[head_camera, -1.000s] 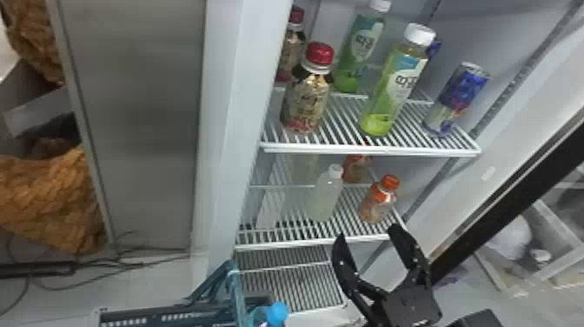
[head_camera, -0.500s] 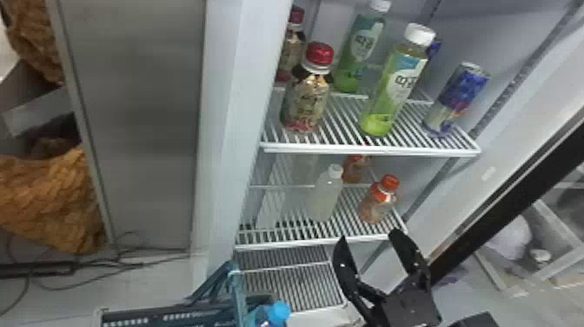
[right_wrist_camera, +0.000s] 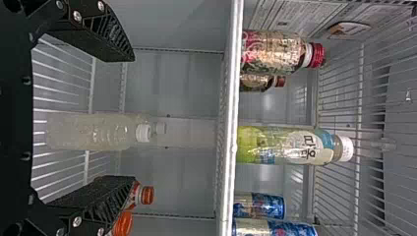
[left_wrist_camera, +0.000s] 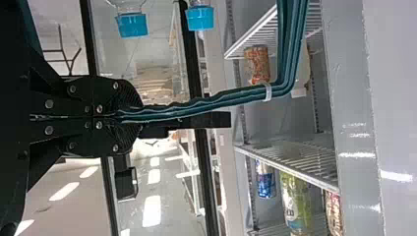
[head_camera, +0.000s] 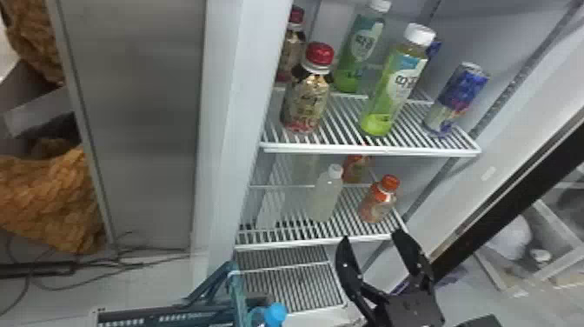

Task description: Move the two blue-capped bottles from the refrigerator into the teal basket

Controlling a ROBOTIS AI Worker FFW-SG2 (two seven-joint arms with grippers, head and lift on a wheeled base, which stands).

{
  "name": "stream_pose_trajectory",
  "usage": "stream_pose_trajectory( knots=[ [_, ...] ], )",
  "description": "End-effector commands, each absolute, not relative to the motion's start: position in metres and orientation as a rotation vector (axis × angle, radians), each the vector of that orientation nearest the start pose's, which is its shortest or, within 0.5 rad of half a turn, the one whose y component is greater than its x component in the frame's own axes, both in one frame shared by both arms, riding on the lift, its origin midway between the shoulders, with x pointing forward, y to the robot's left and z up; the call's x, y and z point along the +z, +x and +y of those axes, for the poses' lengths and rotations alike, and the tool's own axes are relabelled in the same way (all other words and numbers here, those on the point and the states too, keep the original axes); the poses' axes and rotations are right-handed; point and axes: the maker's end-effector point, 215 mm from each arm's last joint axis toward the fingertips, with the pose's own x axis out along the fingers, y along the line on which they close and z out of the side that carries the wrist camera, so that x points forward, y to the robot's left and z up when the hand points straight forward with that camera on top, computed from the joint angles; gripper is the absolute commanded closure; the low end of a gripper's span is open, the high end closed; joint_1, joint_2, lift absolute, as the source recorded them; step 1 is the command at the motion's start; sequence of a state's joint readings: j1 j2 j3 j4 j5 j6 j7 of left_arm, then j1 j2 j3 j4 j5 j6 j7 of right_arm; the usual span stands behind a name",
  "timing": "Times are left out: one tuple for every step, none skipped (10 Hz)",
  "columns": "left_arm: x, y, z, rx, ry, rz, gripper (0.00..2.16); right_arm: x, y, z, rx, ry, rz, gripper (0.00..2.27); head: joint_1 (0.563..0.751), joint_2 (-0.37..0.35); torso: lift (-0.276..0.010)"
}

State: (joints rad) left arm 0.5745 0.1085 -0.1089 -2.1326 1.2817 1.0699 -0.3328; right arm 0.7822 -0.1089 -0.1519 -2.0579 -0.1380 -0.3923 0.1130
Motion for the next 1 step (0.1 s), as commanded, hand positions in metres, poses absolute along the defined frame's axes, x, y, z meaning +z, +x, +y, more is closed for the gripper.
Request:
stream_pose_trajectory(
  knots=[
    [-0.3371,0.2198,-0.0632,-1.039,-1.259,0.864,1.16,-0.3137,0.3506,-0.2896,0.043,-0.059,-0.113,0.16,0.695,-0.350,-0.163]
  ],
)
